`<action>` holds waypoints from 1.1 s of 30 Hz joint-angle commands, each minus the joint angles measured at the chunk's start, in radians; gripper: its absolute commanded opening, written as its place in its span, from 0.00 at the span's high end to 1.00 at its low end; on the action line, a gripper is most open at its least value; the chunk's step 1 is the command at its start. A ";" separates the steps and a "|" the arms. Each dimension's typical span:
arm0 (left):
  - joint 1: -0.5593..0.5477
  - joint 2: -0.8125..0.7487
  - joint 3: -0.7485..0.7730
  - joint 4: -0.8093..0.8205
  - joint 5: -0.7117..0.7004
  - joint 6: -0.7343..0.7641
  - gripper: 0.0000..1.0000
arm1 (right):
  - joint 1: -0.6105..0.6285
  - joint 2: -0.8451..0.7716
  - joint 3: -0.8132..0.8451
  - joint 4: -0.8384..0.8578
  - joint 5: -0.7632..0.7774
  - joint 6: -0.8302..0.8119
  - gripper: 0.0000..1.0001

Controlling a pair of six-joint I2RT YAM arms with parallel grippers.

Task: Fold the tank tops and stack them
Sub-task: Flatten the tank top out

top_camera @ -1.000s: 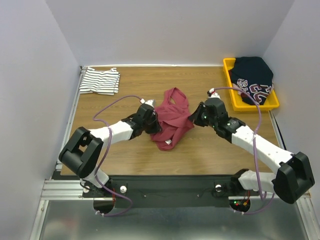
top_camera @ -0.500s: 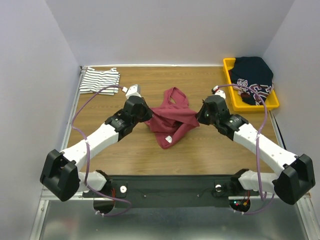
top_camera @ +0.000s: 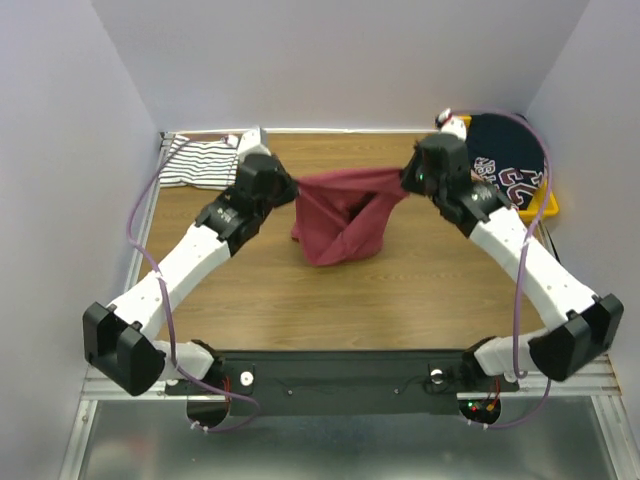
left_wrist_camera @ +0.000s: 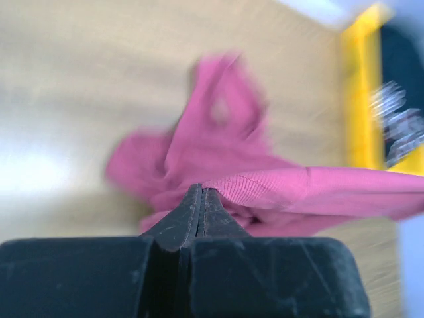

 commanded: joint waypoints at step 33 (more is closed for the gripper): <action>0.141 -0.289 -0.518 0.013 0.071 -0.204 1.00 | 0.113 0.404 -0.016 0.088 -0.158 -0.052 0.49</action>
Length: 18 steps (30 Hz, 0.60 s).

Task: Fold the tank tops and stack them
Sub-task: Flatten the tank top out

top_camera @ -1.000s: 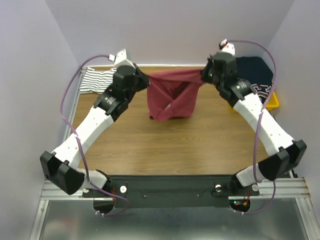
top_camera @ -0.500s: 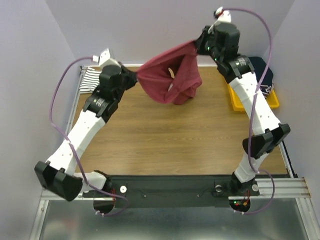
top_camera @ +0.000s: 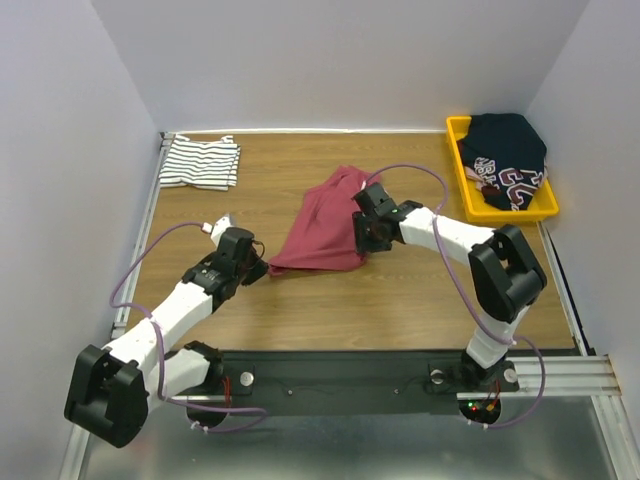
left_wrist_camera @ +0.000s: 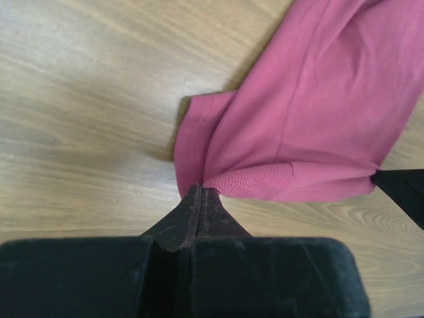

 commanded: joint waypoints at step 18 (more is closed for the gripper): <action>-0.006 -0.135 0.087 -0.001 0.022 0.113 0.55 | 0.086 -0.173 -0.225 0.344 -0.039 0.172 0.38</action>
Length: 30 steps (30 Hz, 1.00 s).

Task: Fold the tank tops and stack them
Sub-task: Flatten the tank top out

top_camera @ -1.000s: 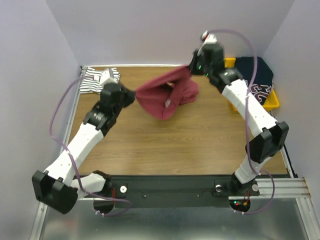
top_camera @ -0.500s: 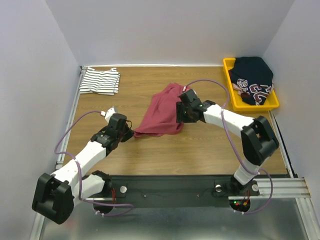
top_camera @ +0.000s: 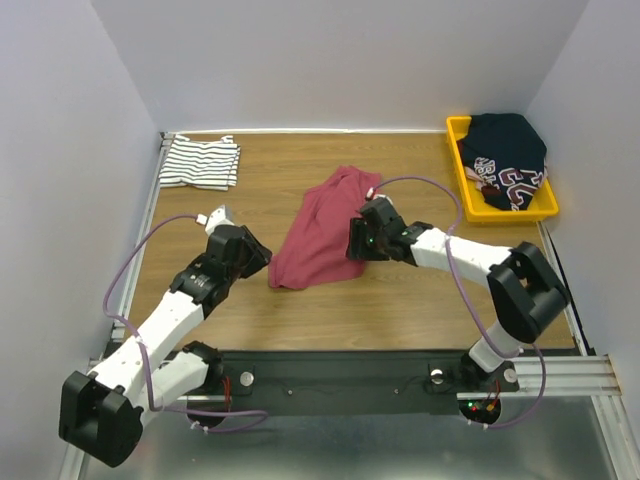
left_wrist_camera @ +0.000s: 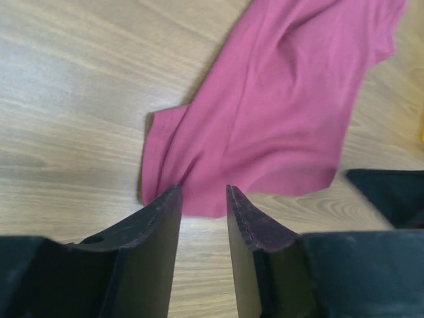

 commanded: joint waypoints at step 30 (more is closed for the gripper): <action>-0.394 0.566 0.215 -0.077 -0.249 -0.107 0.57 | 0.051 -0.036 -0.152 0.119 0.071 0.114 0.40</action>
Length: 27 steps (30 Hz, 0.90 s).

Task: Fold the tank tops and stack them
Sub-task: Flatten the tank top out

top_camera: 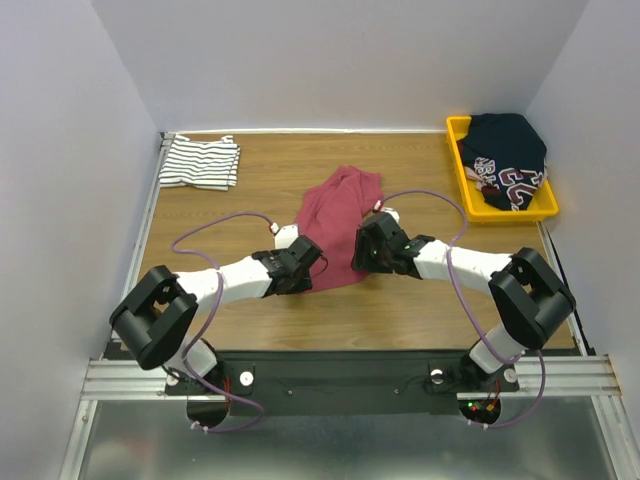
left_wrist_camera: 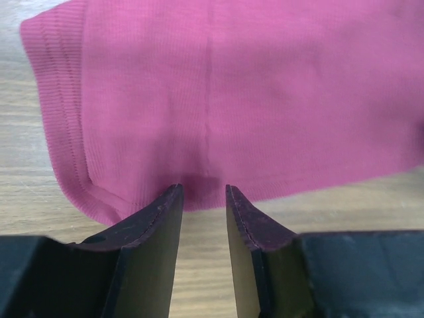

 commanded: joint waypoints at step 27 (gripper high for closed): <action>0.074 0.043 0.827 -0.188 -0.017 0.137 1.00 | -0.194 -0.322 -0.058 0.030 0.048 0.026 0.38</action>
